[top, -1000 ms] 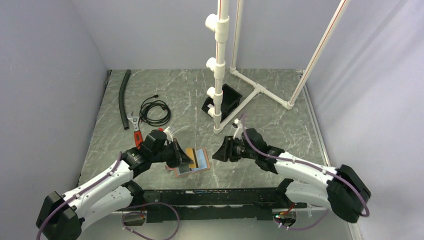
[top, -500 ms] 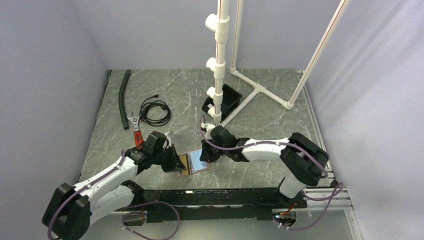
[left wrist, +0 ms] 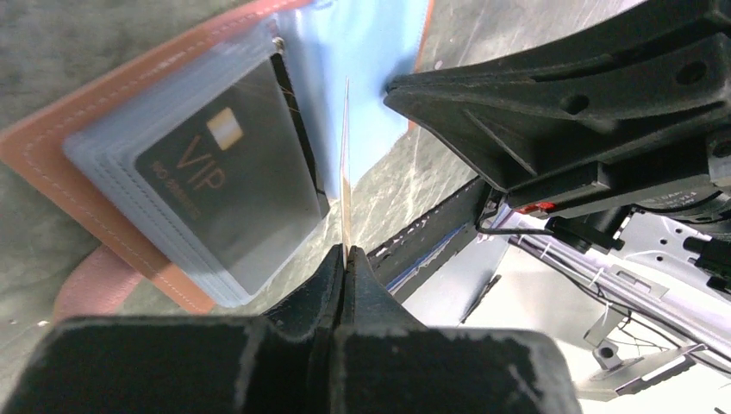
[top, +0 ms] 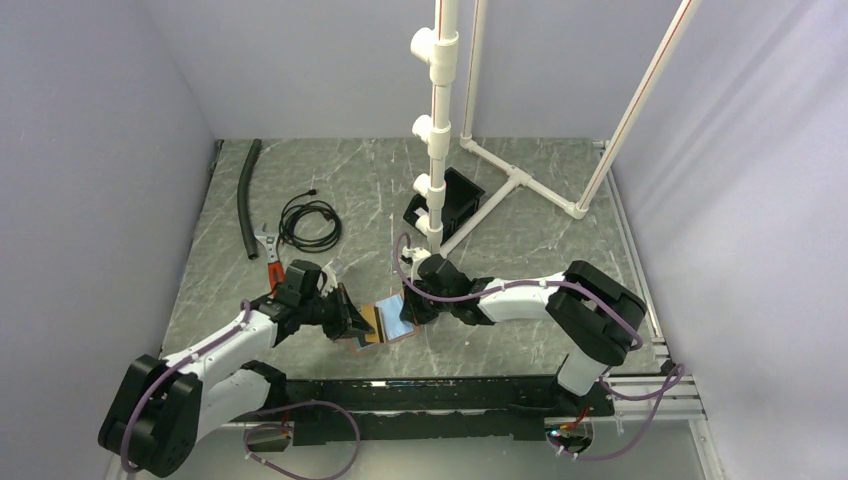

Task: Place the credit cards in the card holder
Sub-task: Insert the credit card into the card holder.

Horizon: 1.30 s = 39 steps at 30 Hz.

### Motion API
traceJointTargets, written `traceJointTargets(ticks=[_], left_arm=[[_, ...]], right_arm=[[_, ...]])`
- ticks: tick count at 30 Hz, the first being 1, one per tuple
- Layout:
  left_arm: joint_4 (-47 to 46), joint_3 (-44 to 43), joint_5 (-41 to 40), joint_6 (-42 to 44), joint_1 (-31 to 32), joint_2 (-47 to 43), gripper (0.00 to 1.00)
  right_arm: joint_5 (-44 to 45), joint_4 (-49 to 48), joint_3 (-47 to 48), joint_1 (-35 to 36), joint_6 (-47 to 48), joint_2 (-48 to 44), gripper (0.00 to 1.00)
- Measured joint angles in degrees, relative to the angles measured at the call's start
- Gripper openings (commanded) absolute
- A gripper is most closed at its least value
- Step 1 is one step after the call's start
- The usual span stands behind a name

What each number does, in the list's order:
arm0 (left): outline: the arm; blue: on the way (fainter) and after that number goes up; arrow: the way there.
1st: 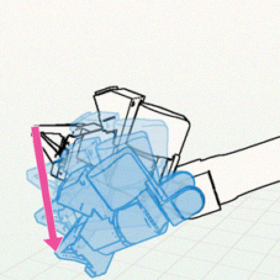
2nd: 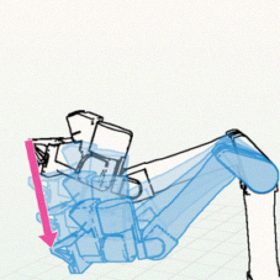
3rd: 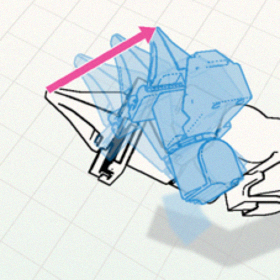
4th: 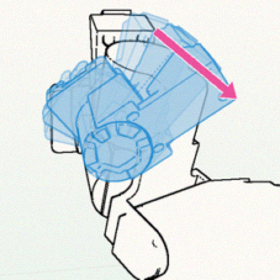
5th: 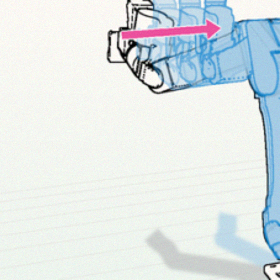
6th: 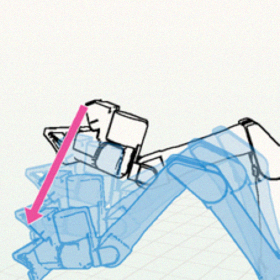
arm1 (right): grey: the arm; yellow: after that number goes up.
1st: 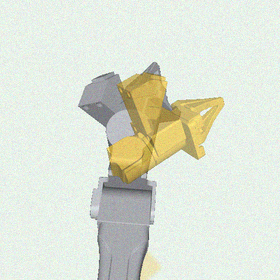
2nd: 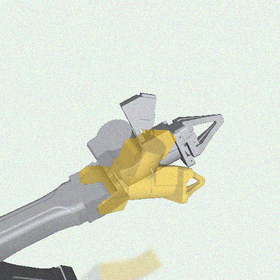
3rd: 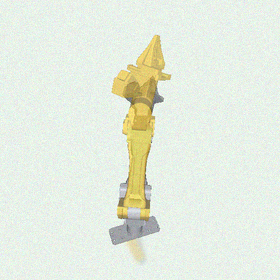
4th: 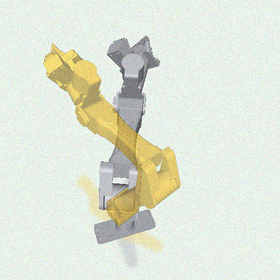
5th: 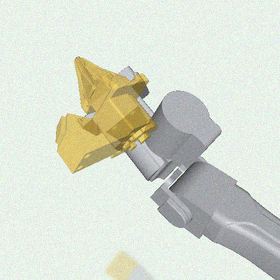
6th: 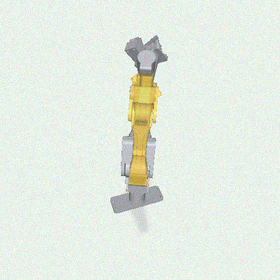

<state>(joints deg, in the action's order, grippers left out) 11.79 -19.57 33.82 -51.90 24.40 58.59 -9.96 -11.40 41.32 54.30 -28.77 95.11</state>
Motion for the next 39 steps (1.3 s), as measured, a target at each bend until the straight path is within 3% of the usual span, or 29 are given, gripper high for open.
traceJointTargets(ticks=[10,39], left_arm=[[-4.6,4.0,4.0,-1.4,-4.6,2.6,0.00],[-11.1,4.6,6.8,-0.7,-4.9,8.4,0.00]], right_arm=[[0.0,-0.5,-0.2,0.0,-0.4,0.0,0.00],[-0.7,-0.6,-0.2,-0.2,-0.3,0.2,0.00]])
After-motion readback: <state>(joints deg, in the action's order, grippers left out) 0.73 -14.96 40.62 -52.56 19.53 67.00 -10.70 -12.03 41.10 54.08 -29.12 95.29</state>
